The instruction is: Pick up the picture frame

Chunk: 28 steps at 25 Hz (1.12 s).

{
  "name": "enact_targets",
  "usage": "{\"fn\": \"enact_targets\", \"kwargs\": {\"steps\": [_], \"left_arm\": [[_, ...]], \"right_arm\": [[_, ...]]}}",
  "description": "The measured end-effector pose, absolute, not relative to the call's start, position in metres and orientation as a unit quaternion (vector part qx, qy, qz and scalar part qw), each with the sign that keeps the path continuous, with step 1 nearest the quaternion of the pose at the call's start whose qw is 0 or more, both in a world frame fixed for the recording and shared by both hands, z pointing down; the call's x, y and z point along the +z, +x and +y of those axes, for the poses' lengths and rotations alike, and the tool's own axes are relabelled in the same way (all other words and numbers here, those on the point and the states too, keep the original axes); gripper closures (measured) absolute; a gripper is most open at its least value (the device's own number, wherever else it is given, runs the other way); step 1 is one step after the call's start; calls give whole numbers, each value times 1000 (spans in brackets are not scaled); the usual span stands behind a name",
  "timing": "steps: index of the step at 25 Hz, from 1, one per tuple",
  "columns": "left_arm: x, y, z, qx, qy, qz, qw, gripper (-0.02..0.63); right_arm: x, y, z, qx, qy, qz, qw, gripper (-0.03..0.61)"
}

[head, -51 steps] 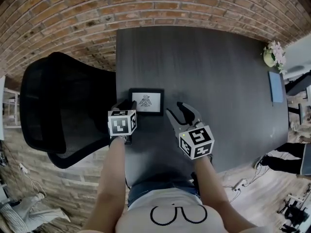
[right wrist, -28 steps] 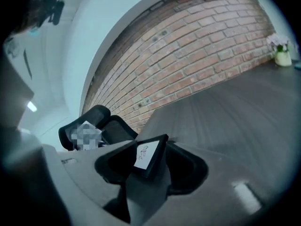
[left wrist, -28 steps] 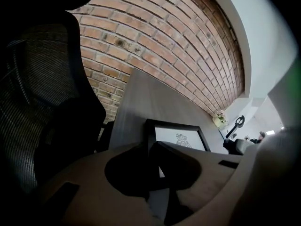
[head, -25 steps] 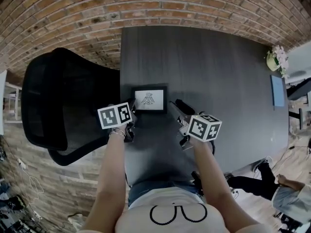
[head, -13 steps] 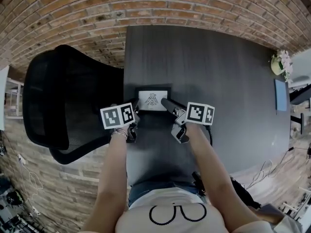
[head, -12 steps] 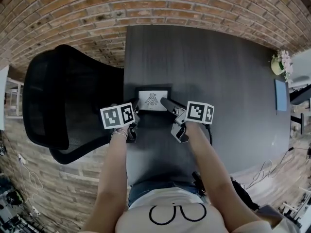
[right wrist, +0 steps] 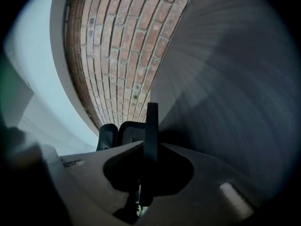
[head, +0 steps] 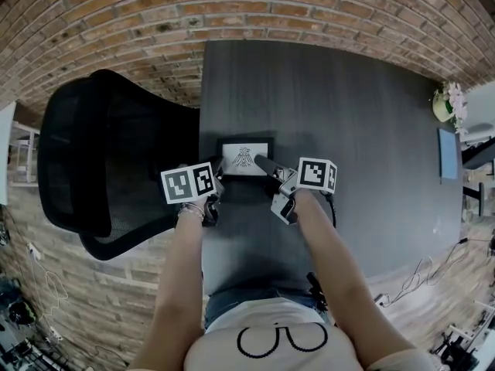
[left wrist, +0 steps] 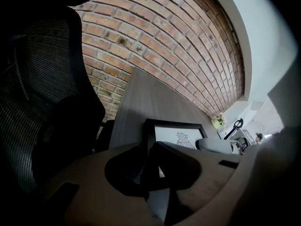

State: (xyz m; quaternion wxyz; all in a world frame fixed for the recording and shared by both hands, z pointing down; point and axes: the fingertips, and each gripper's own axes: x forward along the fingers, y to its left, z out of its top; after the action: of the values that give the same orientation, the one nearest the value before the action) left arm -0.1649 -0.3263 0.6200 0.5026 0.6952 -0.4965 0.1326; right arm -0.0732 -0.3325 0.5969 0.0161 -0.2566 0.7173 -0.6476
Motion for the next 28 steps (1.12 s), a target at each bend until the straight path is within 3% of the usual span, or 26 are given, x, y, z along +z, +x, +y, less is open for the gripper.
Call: {"fn": "enact_targets", "kwargs": {"steps": [6,10,11,28], "left_arm": [[613,-171,-326,150,700,-517,468,520],[595,-179,-327,151,701,-545,434,371],[590,-179,-327,149,702,-547,431,360],[508,-194,-299,91,734,-565,365,359]], "right_arm": [[598,-73,-331,-646,-260,718,10,555],[599,-71,-332,-648,-262,715,10,555],[599,-70,-331,-649,-262,715,10,555],[542,-75,-314,-608,-246,754,45,558]]}}
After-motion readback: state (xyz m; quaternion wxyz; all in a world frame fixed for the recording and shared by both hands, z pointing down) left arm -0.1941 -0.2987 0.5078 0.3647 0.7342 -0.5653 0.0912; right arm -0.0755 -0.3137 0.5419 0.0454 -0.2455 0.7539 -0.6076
